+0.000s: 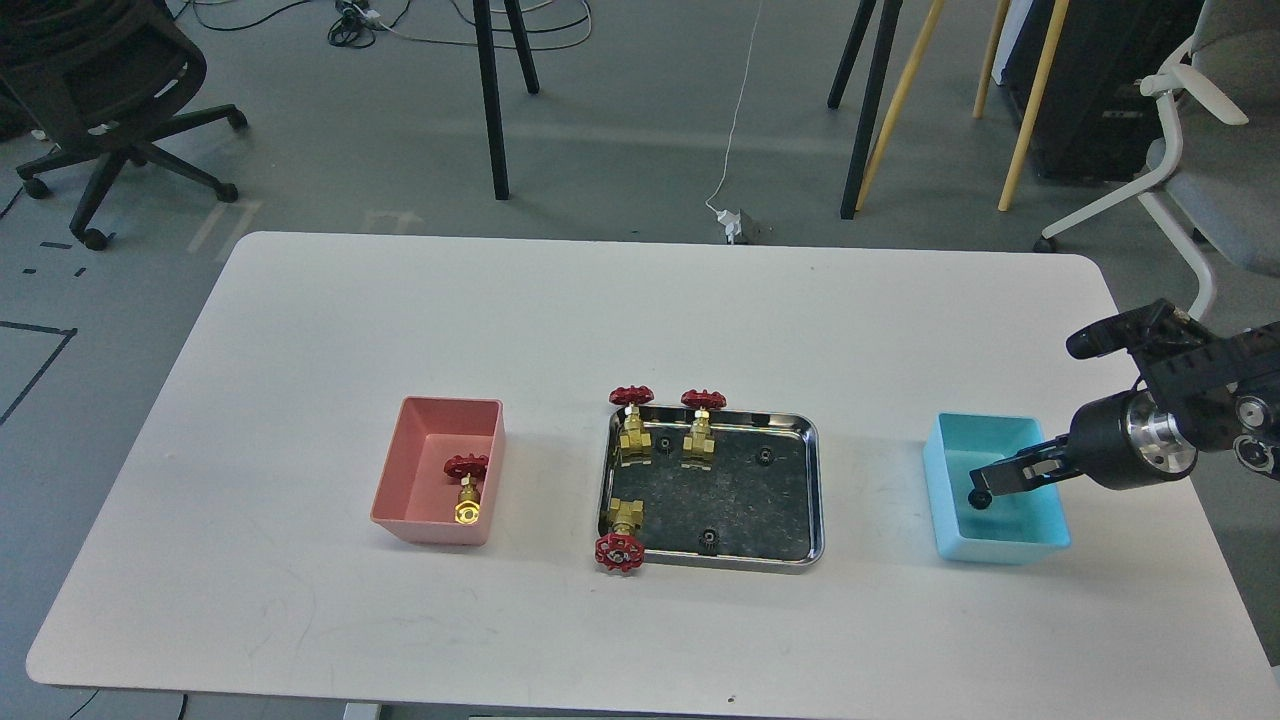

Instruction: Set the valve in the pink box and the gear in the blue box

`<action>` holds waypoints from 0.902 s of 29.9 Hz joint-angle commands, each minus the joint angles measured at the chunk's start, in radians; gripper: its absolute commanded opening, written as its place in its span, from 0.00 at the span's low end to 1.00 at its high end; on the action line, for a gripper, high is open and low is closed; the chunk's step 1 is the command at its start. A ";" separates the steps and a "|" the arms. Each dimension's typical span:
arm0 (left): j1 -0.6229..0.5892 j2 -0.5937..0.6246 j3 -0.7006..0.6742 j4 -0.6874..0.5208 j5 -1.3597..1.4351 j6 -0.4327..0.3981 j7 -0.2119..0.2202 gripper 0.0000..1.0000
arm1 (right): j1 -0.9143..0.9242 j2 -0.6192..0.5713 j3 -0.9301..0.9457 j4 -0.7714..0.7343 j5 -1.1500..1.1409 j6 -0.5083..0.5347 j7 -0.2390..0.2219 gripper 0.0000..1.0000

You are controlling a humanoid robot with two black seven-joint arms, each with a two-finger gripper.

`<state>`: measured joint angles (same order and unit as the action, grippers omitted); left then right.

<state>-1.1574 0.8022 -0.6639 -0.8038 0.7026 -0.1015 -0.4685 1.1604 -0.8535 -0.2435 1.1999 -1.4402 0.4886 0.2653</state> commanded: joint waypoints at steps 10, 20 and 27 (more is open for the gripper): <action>-0.002 -0.017 0.012 0.000 0.006 0.016 0.047 0.96 | 0.038 0.026 0.464 -0.149 0.414 0.000 -0.017 0.87; -0.005 -0.109 0.027 0.000 0.009 -0.082 0.200 0.96 | 0.038 0.263 0.656 -0.418 0.839 -0.157 -0.149 0.87; -0.007 -0.242 0.023 0.057 -0.008 -0.142 0.333 0.96 | 0.047 0.408 0.662 -0.497 0.966 -0.441 -0.211 0.87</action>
<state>-1.1624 0.6133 -0.6356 -0.7766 0.7040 -0.2151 -0.1887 1.1981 -0.5082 0.4127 0.7616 -0.5059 0.1383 0.0777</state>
